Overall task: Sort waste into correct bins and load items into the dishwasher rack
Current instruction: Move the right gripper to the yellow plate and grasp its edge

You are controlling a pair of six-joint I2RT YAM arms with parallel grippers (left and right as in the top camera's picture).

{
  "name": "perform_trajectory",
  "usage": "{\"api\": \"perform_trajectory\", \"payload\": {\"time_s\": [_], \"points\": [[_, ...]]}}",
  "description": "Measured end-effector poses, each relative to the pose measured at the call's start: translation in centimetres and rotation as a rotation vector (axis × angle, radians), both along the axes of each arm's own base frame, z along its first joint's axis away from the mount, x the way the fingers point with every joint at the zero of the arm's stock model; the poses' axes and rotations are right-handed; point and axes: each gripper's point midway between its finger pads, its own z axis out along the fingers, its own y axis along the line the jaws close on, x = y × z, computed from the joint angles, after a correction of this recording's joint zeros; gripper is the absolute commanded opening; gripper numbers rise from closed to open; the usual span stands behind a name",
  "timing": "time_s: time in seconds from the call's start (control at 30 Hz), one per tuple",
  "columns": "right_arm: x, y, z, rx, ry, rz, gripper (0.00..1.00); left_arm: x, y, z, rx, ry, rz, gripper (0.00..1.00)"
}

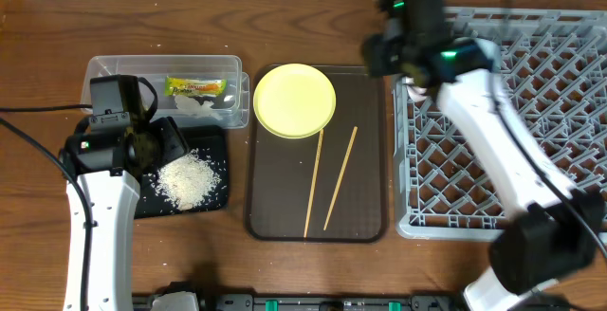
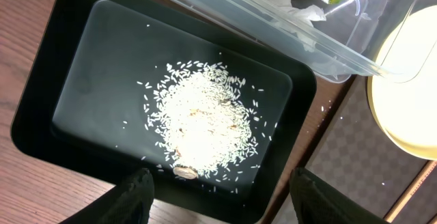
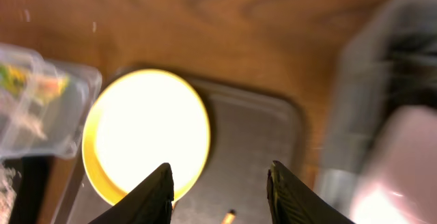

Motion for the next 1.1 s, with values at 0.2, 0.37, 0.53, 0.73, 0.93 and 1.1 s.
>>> {"api": "perform_trajectory", "payload": {"time_s": [0.2, 0.37, 0.53, 0.73, 0.93, 1.1], "points": [[0.0, 4.0, -8.0, -0.091, 0.099, 0.042, 0.40, 0.0, 0.0, 0.0, 0.000, 0.000, 0.000, 0.67], [-0.2, 4.9, -13.4, -0.147, 0.167, 0.020, 0.34, 0.0, 0.0, 0.0, 0.000, 0.000, 0.000, 0.67], [-0.4, 5.0, -16.2, -0.163, 0.213, -0.021, 0.29, 0.0, 0.0, 0.0, 0.000, 0.000, 0.000, 0.67], [-0.5, 4.8, -17.9, -0.155, 0.251, -0.076, 0.11, 0.0, 0.0, 0.0, 0.000, 0.000, 0.000, 0.67], [-0.2, 5.0, -18.0, -0.119, 0.258, -0.131, 0.01, 0.0, 0.0, 0.0, 0.000, 0.000, 0.000, 0.67], [0.2, 5.3, -17.8, -0.079, 0.251, -0.170, 0.01, 0.0, 0.0, 0.0, 0.000, 0.000, 0.000, 0.67]]}}
